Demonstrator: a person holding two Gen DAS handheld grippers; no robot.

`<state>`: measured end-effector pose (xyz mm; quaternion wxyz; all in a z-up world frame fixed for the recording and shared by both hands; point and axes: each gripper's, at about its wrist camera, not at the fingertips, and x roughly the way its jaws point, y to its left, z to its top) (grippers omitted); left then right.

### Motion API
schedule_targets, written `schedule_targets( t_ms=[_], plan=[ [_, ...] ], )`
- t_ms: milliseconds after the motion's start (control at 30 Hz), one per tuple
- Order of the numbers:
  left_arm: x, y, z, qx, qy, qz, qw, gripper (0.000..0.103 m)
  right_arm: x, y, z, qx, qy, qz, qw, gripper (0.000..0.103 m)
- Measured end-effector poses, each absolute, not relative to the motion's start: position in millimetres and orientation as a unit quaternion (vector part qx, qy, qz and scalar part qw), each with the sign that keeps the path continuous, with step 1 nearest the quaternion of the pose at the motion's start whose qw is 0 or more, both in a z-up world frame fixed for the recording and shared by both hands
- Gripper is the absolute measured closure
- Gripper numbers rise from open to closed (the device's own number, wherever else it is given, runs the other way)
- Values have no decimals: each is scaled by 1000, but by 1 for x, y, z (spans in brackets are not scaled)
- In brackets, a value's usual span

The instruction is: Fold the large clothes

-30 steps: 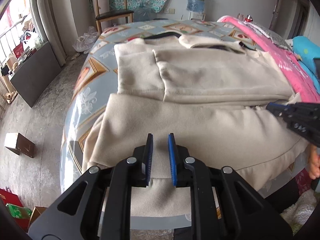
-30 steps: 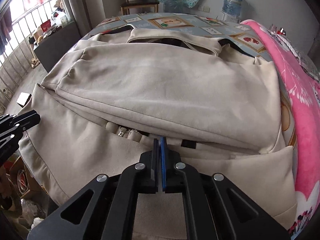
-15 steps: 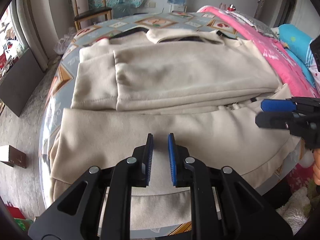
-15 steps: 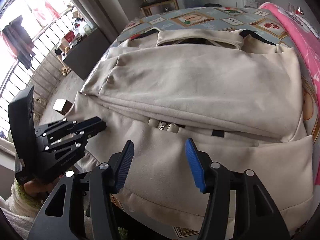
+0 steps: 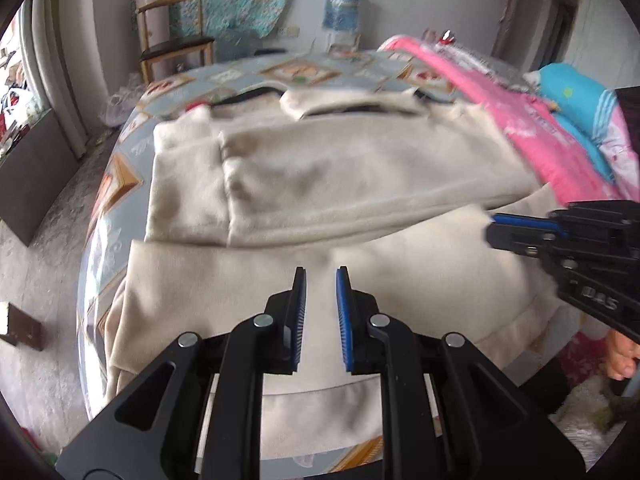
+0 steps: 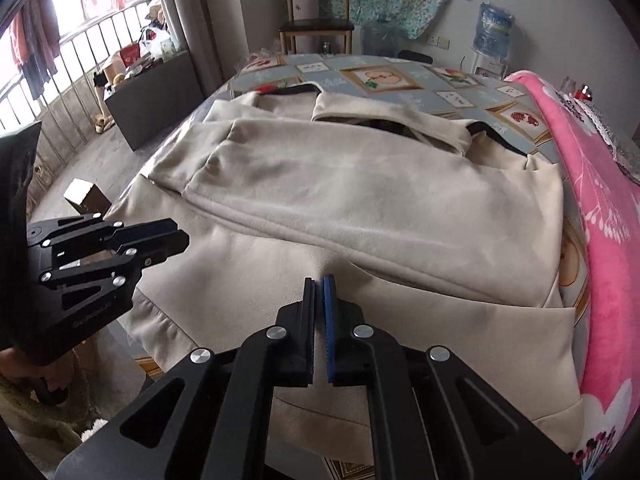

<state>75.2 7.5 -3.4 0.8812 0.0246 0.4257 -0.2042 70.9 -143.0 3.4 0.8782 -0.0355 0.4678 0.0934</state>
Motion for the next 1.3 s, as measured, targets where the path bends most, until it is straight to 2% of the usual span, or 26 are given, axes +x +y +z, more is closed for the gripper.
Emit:
schedule_targets(
  t_ms=[100,233,300,433,533,633,800,900,933,967,1000,1033,1200,1300],
  plan=[
    [73,-7,6,17,419,-252,872,88,84,-147,-10,-28,479,91,873,100],
    [78,-42,-14,56,457,-283,841,88,97,-151,-39,-12,498,92,863,100],
    [82,-53,-31,74,479,-269,832,88,96,-156,-38,4,496,95,863,100],
    [82,-54,-32,56,476,-264,837,88,90,-182,-27,64,498,114,857,100],
    [82,-54,-32,54,475,-263,838,88,75,-220,-5,76,482,74,870,92],
    [81,-54,-32,56,476,-262,838,88,64,-252,-1,40,493,1,869,64],
    [82,-53,-33,62,474,-261,838,88,64,-285,-27,-1,527,-76,847,64],
    [81,-53,-34,64,474,-260,839,88,65,-285,-31,-7,520,-82,850,64],
    [81,-53,-33,65,474,-259,839,88,65,-283,-31,-14,517,-83,852,69],
    [80,-54,-34,66,473,-258,840,88,65,-280,-32,-28,515,-86,853,82],
    [80,-54,-33,67,473,-257,840,88,66,-277,-34,-47,512,-92,853,86],
    [80,-55,-33,67,473,-256,840,89,66,-275,-34,-52,509,-92,854,96],
    [80,-57,-32,76,472,-253,841,89,60,-280,-9,-36,462,-102,880,100],
    [79,-59,-32,80,470,-249,843,89,68,-289,-15,-47,462,-131,876,101]
  ],
)
